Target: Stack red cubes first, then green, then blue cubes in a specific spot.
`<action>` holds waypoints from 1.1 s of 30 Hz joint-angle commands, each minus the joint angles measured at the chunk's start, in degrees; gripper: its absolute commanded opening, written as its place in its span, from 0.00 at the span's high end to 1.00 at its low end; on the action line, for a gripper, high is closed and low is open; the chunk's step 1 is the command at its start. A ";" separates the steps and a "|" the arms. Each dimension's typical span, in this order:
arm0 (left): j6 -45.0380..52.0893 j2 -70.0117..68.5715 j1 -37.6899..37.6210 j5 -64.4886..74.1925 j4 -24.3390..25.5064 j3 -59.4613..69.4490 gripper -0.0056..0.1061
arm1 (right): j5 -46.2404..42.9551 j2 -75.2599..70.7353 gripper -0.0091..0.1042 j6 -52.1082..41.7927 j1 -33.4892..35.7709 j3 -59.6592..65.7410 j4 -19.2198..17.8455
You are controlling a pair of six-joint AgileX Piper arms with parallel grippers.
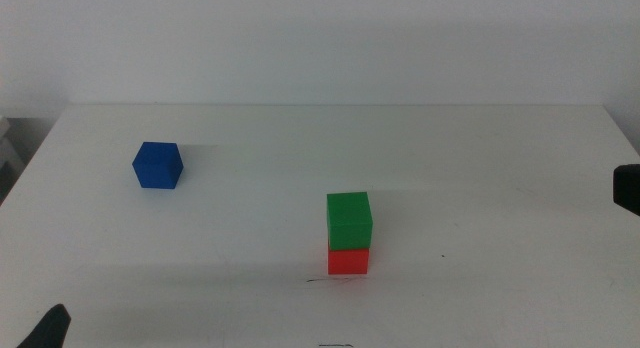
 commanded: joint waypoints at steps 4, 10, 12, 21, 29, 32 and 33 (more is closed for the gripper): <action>-2.31 3.60 0.20 -0.93 -0.65 -3.96 0.15 | -4.48 0.11 0.19 -0.65 -0.40 -1.61 -0.10; -1.88 28.39 0.14 16.20 2.98 -28.09 0.15 | -4.47 0.11 0.19 -0.65 -0.40 -1.61 -0.25; -1.88 36.32 0.14 23.31 3.55 -36.33 0.15 | -4.47 0.11 0.19 -0.65 -0.40 -1.61 -0.25; -1.55 60.40 0.14 54.46 5.20 -64.05 0.15 | -4.47 0.16 0.19 -0.65 -0.40 -1.61 -0.51; 2.23 74.06 0.14 53.71 3.94 -73.65 0.15 | -4.47 0.16 0.19 -0.65 -0.40 -1.61 -0.51; 3.47 78.57 0.21 50.61 4.78 -76.45 0.15 | -4.47 0.16 0.19 -0.65 -0.40 -1.61 -0.51; 3.52 80.34 0.21 50.67 5.10 -77.97 0.15 | -4.47 0.16 0.19 -0.65 -0.40 -1.61 -0.51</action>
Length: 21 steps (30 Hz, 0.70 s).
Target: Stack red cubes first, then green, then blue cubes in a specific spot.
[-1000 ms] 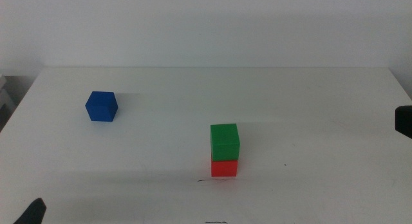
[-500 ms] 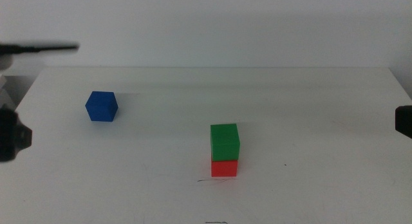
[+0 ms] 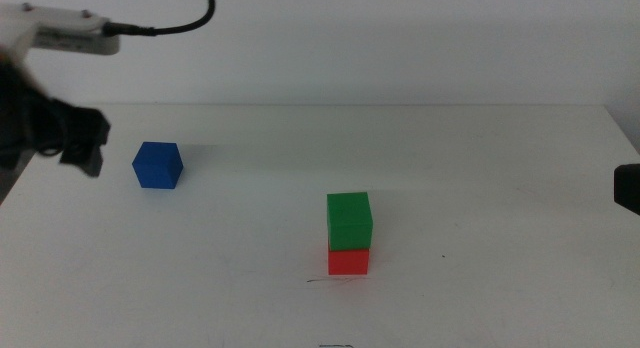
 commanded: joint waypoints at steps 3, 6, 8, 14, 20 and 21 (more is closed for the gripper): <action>0.49 6.65 0.21 -1.65 1.03 -9.31 0.15 | -4.45 0.16 0.19 -0.65 -0.40 -1.61 -0.40; 2.25 13.16 0.21 -1.66 0.62 -15.65 0.15 | -4.45 0.16 0.19 -0.65 -0.40 -1.61 -0.40; 3.53 17.71 0.21 -1.52 -0.57 -19.75 0.15 | -4.45 0.16 0.19 -0.65 -0.40 -1.61 -0.40; 8.22 29.72 3.71 4.04 -7.66 -32.86 0.15 | -4.45 0.16 0.19 -0.65 -0.40 -1.61 -0.40; 12.16 38.30 5.51 4.52 -12.06 -40.93 0.15 | -4.45 0.16 0.19 -0.65 -0.40 -1.61 -0.40; 12.51 39.52 5.51 4.52 -12.06 -41.69 0.15 | -4.45 0.16 0.19 -0.65 -0.40 -1.61 -0.40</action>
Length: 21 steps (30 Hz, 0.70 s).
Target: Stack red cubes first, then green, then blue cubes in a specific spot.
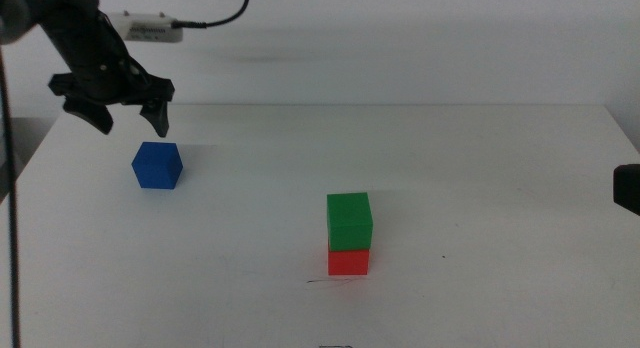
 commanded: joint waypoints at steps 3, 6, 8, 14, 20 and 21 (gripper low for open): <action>1.23 1.35 -0.05 -0.62 -1.64 -4.60 0.15 | -4.45 0.16 0.19 -0.65 -0.40 -1.61 -0.30; 1.23 3.81 -0.05 -1.55 -1.64 -5.08 0.15 | -4.45 0.16 0.19 -0.65 -0.40 -1.61 -0.30; 1.23 5.39 -0.05 -2.74 -1.76 -5.08 0.15 | -4.45 0.16 0.19 -0.65 -0.40 -1.61 -0.30; 1.26 8.29 -0.05 -7.26 -1.82 -5.08 0.15 | -4.45 0.16 0.19 -0.65 -0.40 -1.61 -0.30; 1.62 9.35 -0.05 -11.26 -2.03 -5.08 0.19 | -4.45 0.16 0.19 -0.65 -0.40 -1.61 -0.30; 2.16 9.39 -0.05 -11.31 -2.03 -5.08 0.23 | -4.45 0.16 0.19 -0.65 -0.40 -1.61 -0.30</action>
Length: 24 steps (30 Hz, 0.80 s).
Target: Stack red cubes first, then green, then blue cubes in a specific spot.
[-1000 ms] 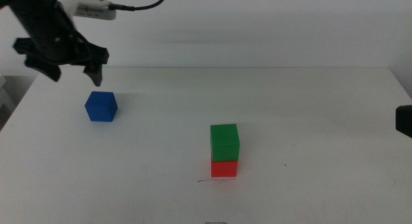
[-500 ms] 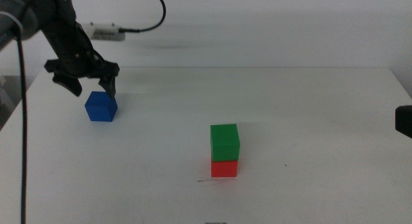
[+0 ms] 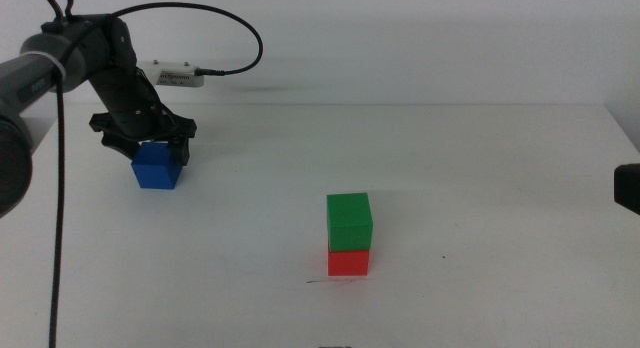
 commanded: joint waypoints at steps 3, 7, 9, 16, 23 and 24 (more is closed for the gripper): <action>2.00 -3.61 0.18 -1.78 -1.09 -2.08 0.37 | -4.45 0.16 0.19 -0.65 -0.40 -1.61 -0.30; 1.95 -4.26 0.28 0.89 -3.52 -2.08 0.62 | -4.45 0.16 0.19 -0.65 -0.40 -1.61 -0.30; 2.22 -4.87 0.28 2.80 -5.07 -2.08 0.73 | -4.45 0.16 0.19 -0.65 -0.40 -1.61 -0.30; 0.17 -13.48 0.12 7.51 -8.00 2.94 0.96 | -4.45 0.16 0.19 -0.65 -0.40 -1.61 -0.30; -9.70 -35.87 -6.37 -3.55 -5.31 29.71 0.96 | -4.45 0.16 0.19 -0.65 -0.40 -1.61 -0.30; -12.65 -39.01 -8.33 -5.11 -3.79 32.84 0.96 | -4.45 0.16 0.19 -0.65 -0.40 -1.61 -0.30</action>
